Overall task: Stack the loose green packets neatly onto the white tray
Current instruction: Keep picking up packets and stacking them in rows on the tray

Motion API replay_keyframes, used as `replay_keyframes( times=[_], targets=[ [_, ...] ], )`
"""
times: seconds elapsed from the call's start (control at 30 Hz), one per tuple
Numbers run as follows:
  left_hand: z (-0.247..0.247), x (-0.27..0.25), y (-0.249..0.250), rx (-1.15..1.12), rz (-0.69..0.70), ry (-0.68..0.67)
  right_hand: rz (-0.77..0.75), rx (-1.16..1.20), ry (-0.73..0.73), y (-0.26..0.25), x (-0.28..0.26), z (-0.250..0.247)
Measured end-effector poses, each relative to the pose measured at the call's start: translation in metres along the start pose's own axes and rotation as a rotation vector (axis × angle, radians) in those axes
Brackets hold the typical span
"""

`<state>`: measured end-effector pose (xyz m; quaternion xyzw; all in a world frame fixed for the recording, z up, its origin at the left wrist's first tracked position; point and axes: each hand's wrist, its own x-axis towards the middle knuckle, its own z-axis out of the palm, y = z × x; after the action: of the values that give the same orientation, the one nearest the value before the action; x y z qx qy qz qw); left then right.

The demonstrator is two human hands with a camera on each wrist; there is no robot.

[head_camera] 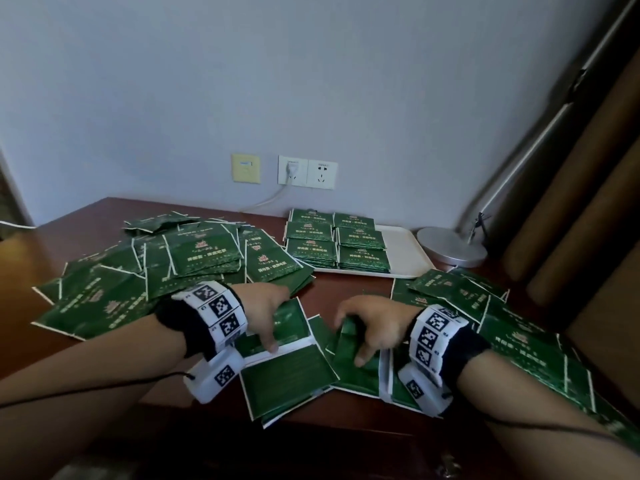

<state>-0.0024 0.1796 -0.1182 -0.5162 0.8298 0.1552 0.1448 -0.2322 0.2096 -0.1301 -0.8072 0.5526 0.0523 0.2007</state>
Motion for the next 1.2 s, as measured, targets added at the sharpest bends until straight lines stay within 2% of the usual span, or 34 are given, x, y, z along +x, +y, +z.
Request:
replay_keyframes(
  times=[0.07, 0.2, 0.3, 0.37, 0.4, 0.43, 0.47, 0.57, 0.6, 0.67, 0.73, 0.8, 0.9, 1.0, 1.1, 1.2],
  targets=[
    [-0.004, -0.002, -0.008, 0.043, 0.055, 0.083, -0.036, 0.064, 0.155, 0.007, -0.002, 0.000],
    [-0.017, -0.010, -0.023, 0.007, 0.122, 0.387, -0.112, 0.457, 0.518, 0.021, -0.010, -0.003],
    [-0.023, -0.021, -0.021, 0.083, 0.152, 0.586, -0.151, 0.677, 0.739, 0.028, -0.018, 0.003],
    [-0.015, -0.026, -0.015, 0.140, 0.192, 0.643, -0.169, 0.590, 0.800, 0.031, -0.025, 0.008],
    [-0.007, -0.028, -0.011, 0.163, 0.203, 0.624, -0.174, 0.494, 0.805, 0.031, -0.030, 0.010],
    [0.002, -0.027, -0.009, 0.177, 0.213, 0.578, -0.195, 0.407, 0.768, 0.030, -0.037, 0.012],
    [0.011, -0.026, -0.009, 0.185, 0.226, 0.509, -0.219, 0.338, 0.669, 0.027, -0.043, 0.012],
    [0.025, -0.023, -0.014, 0.110, 0.286, 0.232, -0.172, 0.128, 0.160, 0.012, -0.057, 0.017],
    [0.022, -0.023, -0.017, 0.051, 0.308, 0.152, -0.151, 0.109, 0.081, 0.011, -0.057, 0.020],
    [0.012, -0.024, -0.023, -0.041, 0.312, 0.073, -0.114, 0.132, 0.118, 0.008, -0.057, 0.020],
    [0.004, -0.019, -0.029, -0.036, 0.257, 0.103, -0.030, 0.093, 0.203, 0.010, -0.053, 0.017],
    [0.002, -0.011, -0.036, 0.063, 0.184, 0.133, 0.054, -0.036, 0.157, 0.008, -0.048, 0.015],
    [0.006, 0.000, -0.040, 0.154, 0.100, 0.011, 0.115, -0.061, 0.042, 0.003, -0.041, 0.014],
    [0.007, 0.006, -0.045, 0.103, 0.120, -0.039, 0.128, -0.050, -0.012, 0.004, -0.038, 0.015],
    [0.005, 0.015, -0.050, 0.054, 0.175, -0.053, 0.112, 0.084, -0.009, 0.012, -0.035, 0.008],
    [-0.009, 0.021, -0.055, -0.084, 0.216, 0.002, 0.082, 0.335, 0.086, 0.022, -0.034, -0.013]
  ],
)
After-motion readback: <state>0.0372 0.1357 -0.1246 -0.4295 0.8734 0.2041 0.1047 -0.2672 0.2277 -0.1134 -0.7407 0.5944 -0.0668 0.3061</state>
